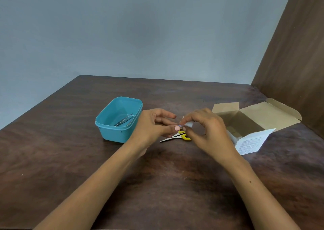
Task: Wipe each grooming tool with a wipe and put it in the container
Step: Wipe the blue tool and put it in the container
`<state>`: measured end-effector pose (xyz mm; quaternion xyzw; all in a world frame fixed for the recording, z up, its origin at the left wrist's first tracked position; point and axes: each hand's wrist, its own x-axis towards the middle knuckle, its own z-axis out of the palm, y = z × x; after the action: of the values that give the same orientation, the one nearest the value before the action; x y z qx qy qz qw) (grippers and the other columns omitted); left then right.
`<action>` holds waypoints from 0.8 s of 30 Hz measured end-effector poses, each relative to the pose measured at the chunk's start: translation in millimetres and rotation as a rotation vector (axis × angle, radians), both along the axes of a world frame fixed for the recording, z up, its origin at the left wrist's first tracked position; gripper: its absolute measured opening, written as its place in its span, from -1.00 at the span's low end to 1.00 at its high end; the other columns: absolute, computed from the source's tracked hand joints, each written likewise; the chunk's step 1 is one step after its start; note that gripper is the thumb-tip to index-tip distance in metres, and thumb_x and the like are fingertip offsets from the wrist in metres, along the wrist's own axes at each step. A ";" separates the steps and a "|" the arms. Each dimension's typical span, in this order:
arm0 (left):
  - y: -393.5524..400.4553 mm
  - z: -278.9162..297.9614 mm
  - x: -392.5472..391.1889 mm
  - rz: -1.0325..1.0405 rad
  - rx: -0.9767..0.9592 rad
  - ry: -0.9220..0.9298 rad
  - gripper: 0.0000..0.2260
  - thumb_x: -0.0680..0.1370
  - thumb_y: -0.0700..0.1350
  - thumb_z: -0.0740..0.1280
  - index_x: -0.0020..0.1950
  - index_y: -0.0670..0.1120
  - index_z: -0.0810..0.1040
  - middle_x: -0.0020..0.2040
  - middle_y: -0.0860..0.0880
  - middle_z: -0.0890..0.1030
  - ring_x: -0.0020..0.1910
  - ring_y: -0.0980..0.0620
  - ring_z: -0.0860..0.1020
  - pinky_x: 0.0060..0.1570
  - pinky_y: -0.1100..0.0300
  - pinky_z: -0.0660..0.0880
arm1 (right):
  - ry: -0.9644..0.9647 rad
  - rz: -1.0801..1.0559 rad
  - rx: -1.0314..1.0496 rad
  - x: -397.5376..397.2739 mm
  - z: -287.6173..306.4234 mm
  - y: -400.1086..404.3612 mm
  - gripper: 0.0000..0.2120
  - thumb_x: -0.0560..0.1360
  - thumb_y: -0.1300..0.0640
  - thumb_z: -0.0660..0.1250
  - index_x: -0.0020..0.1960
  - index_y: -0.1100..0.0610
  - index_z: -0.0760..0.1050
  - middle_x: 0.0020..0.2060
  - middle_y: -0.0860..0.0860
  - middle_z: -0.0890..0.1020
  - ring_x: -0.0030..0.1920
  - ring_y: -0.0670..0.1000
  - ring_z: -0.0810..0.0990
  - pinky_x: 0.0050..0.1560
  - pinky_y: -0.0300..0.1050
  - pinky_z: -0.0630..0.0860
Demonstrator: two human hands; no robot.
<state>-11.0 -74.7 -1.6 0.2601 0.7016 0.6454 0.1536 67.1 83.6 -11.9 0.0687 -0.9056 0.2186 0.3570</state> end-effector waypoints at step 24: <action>-5.9 1.2 -11.4 -0.007 -0.103 0.261 -0.86 0.34 -0.23 0.53 -0.13 -0.17 0.67 -0.26 -0.14 0.70 -0.31 0.01 0.66 -0.22 0.22 0.61 | -0.035 -0.093 0.092 1.7 -0.8 6.0 -0.90 0.36 0.07 0.40 -0.14 0.02 0.66 -0.29 -0.05 0.65 -0.25 0.06 0.57 -0.27 -0.11 0.46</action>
<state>-22.4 -80.6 -0.4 0.3360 0.7470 0.5686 0.0762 68.7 89.6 -12.7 0.0389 -0.9230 0.1613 0.3472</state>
